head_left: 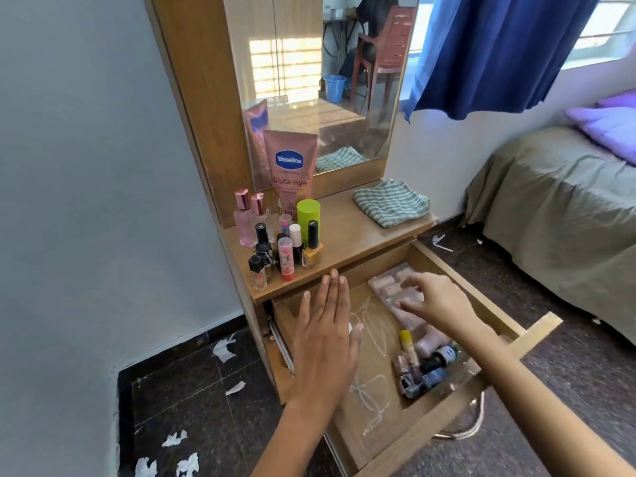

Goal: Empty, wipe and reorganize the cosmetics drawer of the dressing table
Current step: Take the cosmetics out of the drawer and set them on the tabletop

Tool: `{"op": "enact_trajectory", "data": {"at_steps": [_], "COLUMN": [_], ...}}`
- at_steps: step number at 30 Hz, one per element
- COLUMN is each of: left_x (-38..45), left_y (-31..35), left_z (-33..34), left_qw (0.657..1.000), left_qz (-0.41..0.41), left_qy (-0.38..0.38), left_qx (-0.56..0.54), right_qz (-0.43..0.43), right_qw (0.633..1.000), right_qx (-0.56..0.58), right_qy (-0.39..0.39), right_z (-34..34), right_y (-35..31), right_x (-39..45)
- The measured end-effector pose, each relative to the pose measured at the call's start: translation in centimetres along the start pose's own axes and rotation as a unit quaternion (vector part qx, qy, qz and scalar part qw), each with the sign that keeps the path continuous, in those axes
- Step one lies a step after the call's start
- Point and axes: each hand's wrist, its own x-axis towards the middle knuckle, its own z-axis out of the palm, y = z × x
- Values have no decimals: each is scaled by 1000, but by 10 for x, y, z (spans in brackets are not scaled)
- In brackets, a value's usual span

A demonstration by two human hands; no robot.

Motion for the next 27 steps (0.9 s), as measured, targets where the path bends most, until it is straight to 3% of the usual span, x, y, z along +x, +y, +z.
{"op": "enact_trajectory", "data": {"at_steps": [7,13,27], "left_x": [33,31,33], "left_y": [0,0,5], "left_z": [18,18,12], "left_qw": [995,997,999], "left_qz": [19,18,9], "left_qy": [-61,-45,-19], "left_qx": [79,66,36], "right_qz": [87,148,173], "right_qw": [991,983,978], "right_qx": [-47,-15,-30], "right_qy": [-95,-104,-109], "right_z": [14,21,38], "right_y": [5,-14,-29], "right_x": [32,40,35]}}
